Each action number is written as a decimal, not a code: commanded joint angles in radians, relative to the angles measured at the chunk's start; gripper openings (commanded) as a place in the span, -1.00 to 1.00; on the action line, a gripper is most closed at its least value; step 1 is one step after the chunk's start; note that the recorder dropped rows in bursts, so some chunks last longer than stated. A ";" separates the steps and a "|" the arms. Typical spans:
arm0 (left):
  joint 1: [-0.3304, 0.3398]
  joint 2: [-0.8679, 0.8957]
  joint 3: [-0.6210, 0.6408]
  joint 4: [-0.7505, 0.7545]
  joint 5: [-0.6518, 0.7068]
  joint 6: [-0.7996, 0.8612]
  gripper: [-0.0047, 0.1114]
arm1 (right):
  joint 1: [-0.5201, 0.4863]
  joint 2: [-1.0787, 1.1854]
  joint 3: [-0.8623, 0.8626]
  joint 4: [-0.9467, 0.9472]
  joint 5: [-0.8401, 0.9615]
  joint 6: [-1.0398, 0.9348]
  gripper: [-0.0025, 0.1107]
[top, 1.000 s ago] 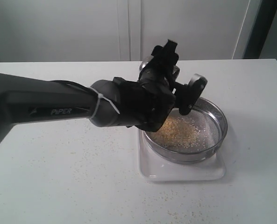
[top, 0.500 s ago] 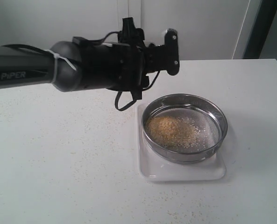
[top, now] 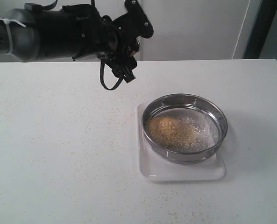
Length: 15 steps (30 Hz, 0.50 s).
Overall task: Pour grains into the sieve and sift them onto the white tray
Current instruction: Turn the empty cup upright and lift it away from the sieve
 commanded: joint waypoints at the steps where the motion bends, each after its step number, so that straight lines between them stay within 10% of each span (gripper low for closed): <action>1: 0.042 -0.024 0.001 -0.117 -0.052 -0.009 -0.92 | -0.001 -0.005 0.006 -0.006 -0.014 0.005 -0.96; 15: 0.192 -0.024 0.128 -0.312 -0.191 -0.009 -0.92 | -0.001 -0.005 0.006 -0.006 -0.014 0.005 -0.96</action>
